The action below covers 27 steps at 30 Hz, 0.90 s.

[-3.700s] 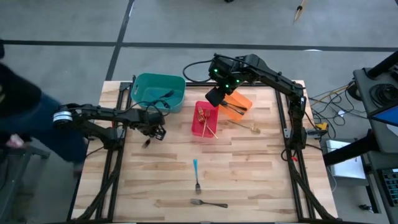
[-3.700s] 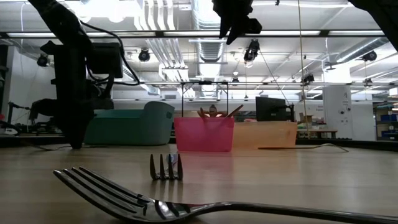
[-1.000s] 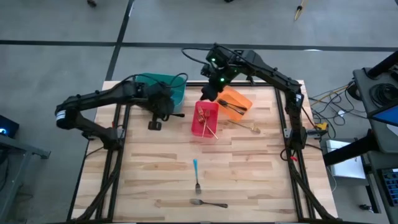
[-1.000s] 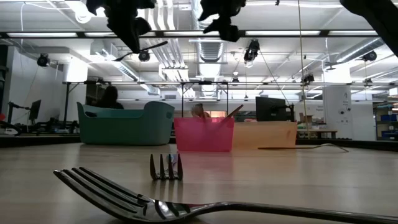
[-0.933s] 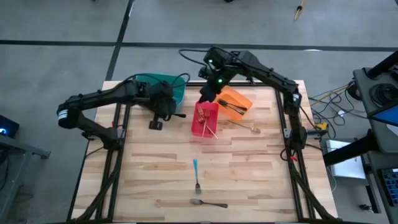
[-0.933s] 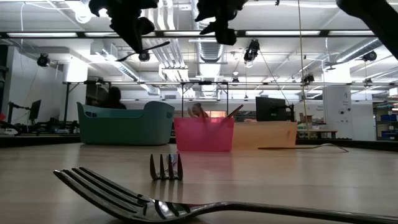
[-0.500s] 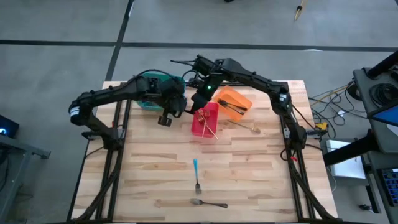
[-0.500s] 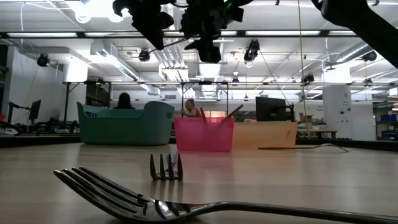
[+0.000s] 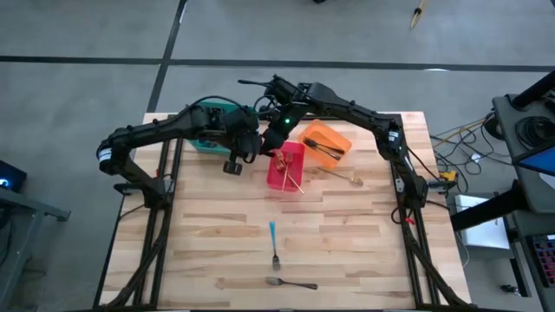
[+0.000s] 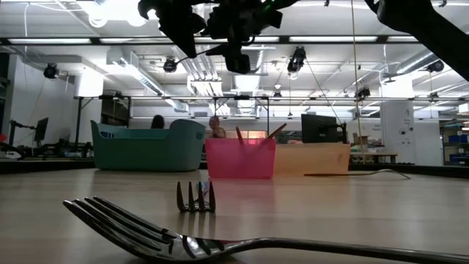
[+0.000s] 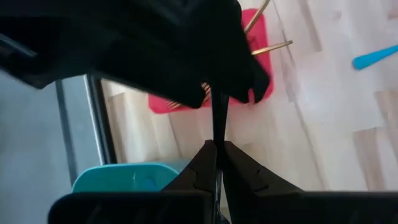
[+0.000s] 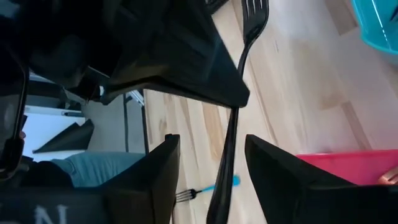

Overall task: Sort silverware by color (type)
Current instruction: Put the black fork into the orange bin

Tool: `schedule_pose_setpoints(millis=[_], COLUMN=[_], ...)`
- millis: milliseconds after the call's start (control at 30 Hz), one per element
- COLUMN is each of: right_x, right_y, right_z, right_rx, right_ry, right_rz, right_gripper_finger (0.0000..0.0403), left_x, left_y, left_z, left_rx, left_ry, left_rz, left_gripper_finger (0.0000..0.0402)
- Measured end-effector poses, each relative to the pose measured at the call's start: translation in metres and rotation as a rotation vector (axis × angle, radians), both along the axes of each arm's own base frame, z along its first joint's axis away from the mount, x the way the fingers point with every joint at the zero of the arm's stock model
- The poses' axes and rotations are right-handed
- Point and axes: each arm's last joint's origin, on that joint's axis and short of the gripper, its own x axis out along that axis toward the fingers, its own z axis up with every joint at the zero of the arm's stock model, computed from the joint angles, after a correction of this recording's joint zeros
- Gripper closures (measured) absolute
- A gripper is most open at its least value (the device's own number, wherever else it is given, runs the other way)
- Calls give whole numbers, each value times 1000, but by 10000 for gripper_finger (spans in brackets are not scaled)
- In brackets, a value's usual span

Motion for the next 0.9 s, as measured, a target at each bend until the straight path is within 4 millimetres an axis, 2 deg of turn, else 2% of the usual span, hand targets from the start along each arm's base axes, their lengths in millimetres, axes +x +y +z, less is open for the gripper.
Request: schedule_pose_setpoints(millis=[433,733,900], right_x=[5,7,7], right_y=[2,0,0], right_z=[-13,-14,-14], right_rx=[13,16,6], right_ry=[12,0,3], right_rz=[9,-6,-18], right_gripper_finger=[259,315,371], left_x=[0,0,-1], left_y=[1,1,1], left_z=[1,1,1], left_rx=[46,46,43], left_ry=[1,-1,6], left_rz=[25,26,29], left_gripper_finger=[401,401,401])
